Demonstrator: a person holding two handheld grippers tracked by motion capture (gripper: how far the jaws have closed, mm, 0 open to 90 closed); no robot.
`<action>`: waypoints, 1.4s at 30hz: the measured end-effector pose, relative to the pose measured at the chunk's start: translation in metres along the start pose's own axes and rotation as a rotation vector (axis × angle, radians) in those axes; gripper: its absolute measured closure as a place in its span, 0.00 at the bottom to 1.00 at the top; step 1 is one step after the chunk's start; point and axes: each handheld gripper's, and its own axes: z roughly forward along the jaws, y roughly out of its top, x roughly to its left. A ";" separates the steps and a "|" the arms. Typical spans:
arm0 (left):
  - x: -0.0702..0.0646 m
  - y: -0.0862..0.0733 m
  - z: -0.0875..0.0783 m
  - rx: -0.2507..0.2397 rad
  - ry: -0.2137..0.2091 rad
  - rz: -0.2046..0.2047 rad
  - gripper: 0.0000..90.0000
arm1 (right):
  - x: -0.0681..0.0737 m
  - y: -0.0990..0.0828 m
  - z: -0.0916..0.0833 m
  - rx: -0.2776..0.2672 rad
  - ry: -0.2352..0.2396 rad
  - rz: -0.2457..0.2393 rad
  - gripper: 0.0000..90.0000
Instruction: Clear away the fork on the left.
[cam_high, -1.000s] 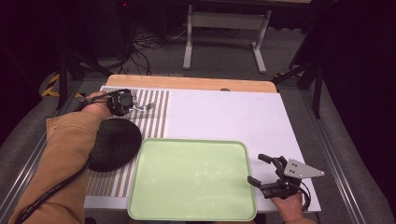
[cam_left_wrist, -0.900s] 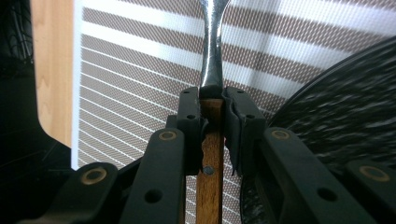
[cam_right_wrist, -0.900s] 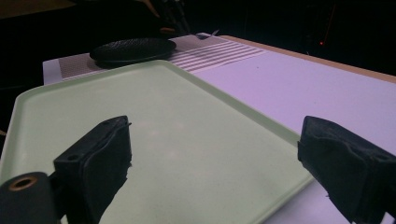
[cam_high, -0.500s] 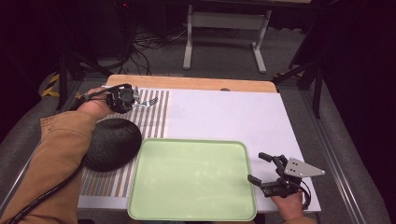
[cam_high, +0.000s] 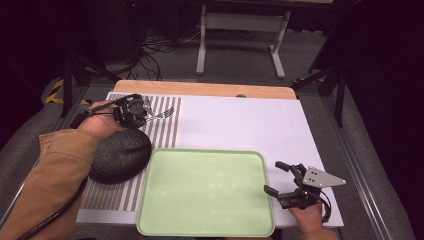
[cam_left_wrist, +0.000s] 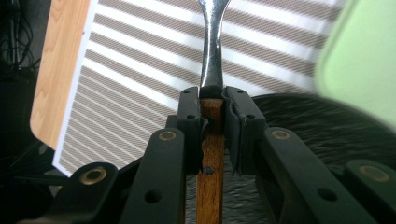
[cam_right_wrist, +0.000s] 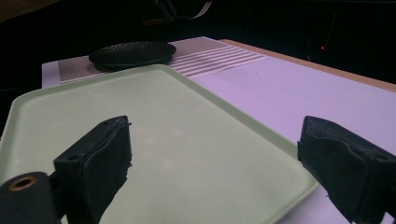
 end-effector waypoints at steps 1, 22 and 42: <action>-0.003 0.001 -0.003 -0.010 -0.007 -0.007 0.86 | 0.000 0.000 0.000 0.001 0.002 -0.001 0.11; -0.059 0.008 -0.033 -0.103 -0.165 -0.145 0.86 | -0.006 0.001 0.004 -0.011 0.011 0.008 0.11; -0.109 0.012 -0.038 -0.155 -0.237 -0.163 0.86 | -0.006 0.002 0.003 -0.011 0.005 0.004 0.12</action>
